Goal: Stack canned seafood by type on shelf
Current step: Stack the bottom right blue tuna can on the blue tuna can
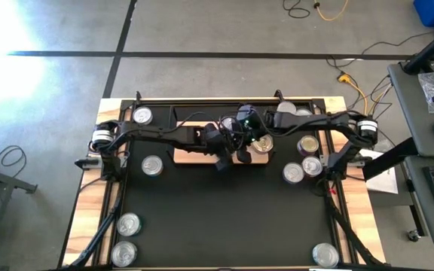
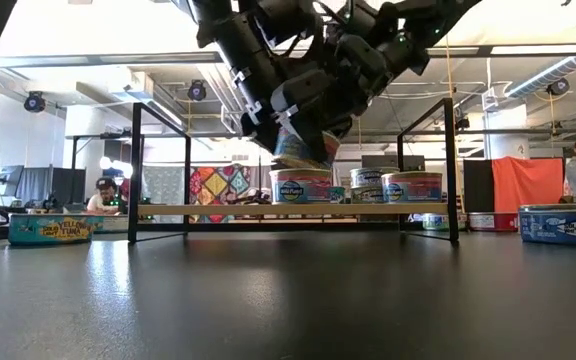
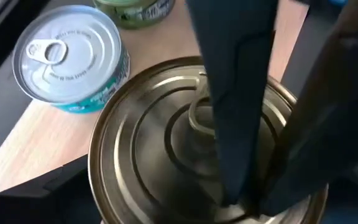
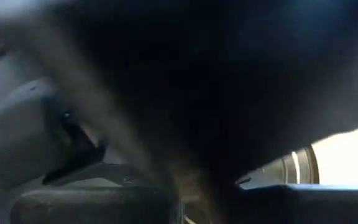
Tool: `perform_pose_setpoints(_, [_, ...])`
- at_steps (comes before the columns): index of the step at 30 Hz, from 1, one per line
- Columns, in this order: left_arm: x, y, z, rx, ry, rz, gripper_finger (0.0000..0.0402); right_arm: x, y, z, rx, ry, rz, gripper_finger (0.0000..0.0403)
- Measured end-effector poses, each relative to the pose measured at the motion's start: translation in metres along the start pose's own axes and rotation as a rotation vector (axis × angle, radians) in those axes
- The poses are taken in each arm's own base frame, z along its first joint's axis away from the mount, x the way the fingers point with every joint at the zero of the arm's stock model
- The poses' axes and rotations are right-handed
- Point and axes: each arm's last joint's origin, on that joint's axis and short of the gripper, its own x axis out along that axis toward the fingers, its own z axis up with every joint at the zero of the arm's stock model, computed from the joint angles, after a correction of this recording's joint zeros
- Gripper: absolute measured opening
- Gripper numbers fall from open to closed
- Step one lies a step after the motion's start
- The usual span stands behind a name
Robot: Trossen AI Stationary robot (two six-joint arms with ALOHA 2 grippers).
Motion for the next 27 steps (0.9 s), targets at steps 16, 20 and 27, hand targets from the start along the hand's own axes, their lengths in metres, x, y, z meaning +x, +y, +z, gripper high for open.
perform_pose_setpoints(16, [0.001,0.0,-0.006,0.004,0.057,-0.022,0.0398,0.016,-0.003,-0.01,0.012,0.053,-0.001,0.0033])
perform_pose_setpoints(20, [0.001,0.0,-0.006,-0.009,0.063,-0.028,0.0398,0.017,-0.003,-0.011,0.006,0.067,-0.01,0.0033])
perform_pose_setpoints(27, [0.0,0.001,-0.01,0.019,0.111,-0.036,0.0398,0.018,-0.003,-0.017,0.007,0.096,-0.018,0.0033])
